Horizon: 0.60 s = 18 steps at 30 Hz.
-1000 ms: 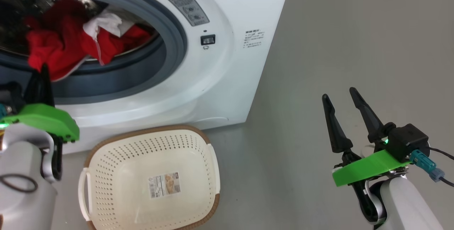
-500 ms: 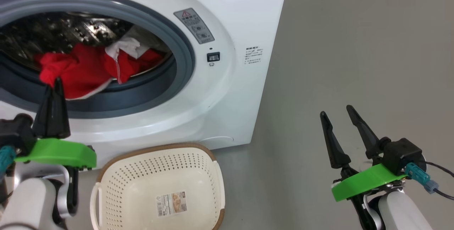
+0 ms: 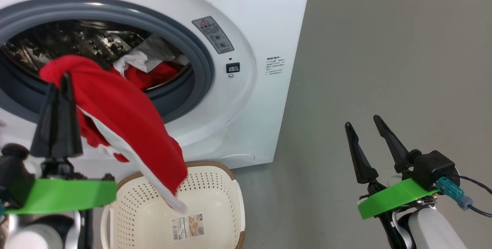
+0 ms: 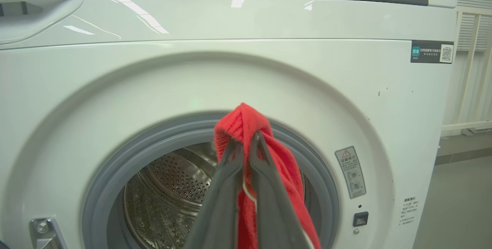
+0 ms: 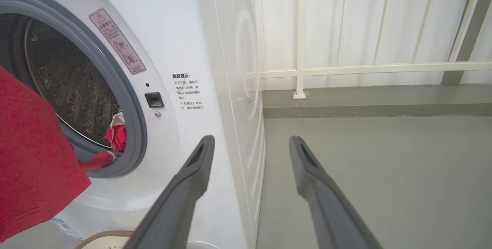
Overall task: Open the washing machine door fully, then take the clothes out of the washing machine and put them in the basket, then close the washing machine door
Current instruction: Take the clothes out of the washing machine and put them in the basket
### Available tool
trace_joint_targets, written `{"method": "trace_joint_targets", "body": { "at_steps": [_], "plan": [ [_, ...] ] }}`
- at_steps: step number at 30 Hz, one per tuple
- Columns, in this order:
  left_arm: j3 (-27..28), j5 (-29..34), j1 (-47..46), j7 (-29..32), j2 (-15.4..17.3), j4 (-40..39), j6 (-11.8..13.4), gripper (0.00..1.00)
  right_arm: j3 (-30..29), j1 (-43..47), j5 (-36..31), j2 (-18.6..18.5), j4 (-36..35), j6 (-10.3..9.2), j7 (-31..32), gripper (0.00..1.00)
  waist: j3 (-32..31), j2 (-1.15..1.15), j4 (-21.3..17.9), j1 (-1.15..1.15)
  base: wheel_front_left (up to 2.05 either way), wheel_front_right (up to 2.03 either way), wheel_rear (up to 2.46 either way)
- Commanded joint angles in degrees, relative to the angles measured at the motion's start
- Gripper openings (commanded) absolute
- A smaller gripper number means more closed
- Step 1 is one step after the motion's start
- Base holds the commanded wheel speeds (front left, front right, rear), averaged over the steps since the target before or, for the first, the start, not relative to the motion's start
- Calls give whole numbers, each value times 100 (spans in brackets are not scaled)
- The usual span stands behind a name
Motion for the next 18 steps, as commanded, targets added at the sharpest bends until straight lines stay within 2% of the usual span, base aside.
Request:
{"method": "trace_joint_targets", "body": {
  "at_steps": [1,9,15,18],
  "plan": [
    [172,16,31,80,168,-217,56,0,149,11,12,8,-143,37,-37,100,29,0,-1,0,0,0,0],
    [-220,-341,367,99,-239,298,-94,0,86,-11,-4,8,-164,37,-37,100,284,0,105,0,0,0,0],
    [-394,-611,408,-80,-534,1097,-268,0,50,-80,-53,8,-202,37,-37,100,453,0,176,0,0,0,0],
    [-427,-788,349,-209,-669,1769,-415,0,78,-135,-73,8,-206,37,-37,100,561,0,192,0,0,0,0]
  ]
}}
